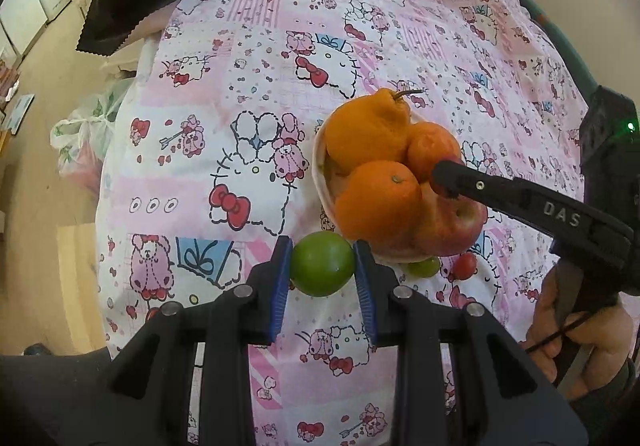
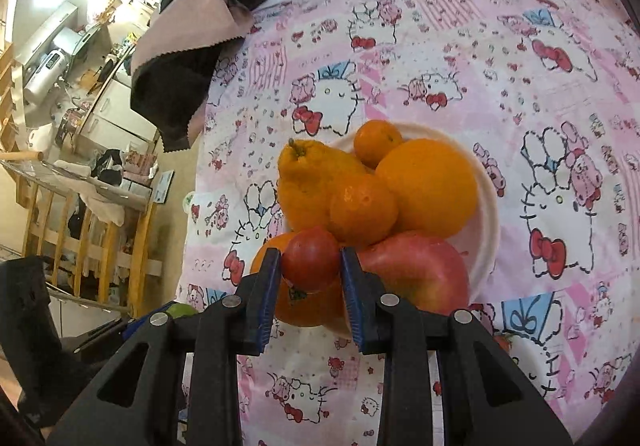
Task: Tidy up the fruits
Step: 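Grasp a cherry tomato with the right tool and place it on the plate, then lower the lime onto the plate with the left tool and open it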
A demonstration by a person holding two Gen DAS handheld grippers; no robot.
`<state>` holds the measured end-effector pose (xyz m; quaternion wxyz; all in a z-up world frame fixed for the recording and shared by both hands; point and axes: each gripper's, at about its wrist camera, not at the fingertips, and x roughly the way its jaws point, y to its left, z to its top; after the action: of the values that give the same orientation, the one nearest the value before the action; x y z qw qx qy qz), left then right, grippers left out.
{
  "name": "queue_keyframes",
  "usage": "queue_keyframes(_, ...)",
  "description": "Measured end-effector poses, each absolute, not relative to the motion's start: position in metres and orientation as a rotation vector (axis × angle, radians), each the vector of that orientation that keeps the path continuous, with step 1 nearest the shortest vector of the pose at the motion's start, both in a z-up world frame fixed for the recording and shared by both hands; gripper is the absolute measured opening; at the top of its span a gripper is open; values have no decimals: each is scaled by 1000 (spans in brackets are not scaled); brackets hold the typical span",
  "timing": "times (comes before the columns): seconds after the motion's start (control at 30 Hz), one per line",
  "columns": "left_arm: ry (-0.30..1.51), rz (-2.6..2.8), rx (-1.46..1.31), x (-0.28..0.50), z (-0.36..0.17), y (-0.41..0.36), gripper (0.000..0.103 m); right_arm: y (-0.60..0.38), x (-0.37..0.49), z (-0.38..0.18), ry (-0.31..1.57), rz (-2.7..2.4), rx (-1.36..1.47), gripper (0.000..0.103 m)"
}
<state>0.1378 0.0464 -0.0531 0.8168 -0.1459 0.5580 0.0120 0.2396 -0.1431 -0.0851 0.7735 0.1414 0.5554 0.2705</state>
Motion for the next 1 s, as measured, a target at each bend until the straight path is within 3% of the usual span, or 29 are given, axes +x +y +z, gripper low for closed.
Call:
queue_keyframes(0.17,1208,21,-322,139,-58,45,27,-152,243,-87,1211,579,369,36)
queue_keyframes(0.27,1206,19,-312,139,-58,43,27,-156,242,-82,1193,584,393,48)
queue_keyframes(0.67,1204,63,-405,156,-59,68,27,-194,226,-56,1145,548,460,51)
queue_keyframes(0.77,1219,79,-490,174,-63,81,27,-207,221,-46,1115,531,484,59)
queue_keyframes(0.9,1199,92,-492,196,-76,82,27,-221,225,-35,1075,495,457,77)
queue_keyframes(1.0,1200,69,-574,207,-88,82,27,-234,226,-33,1072,483,495,78)
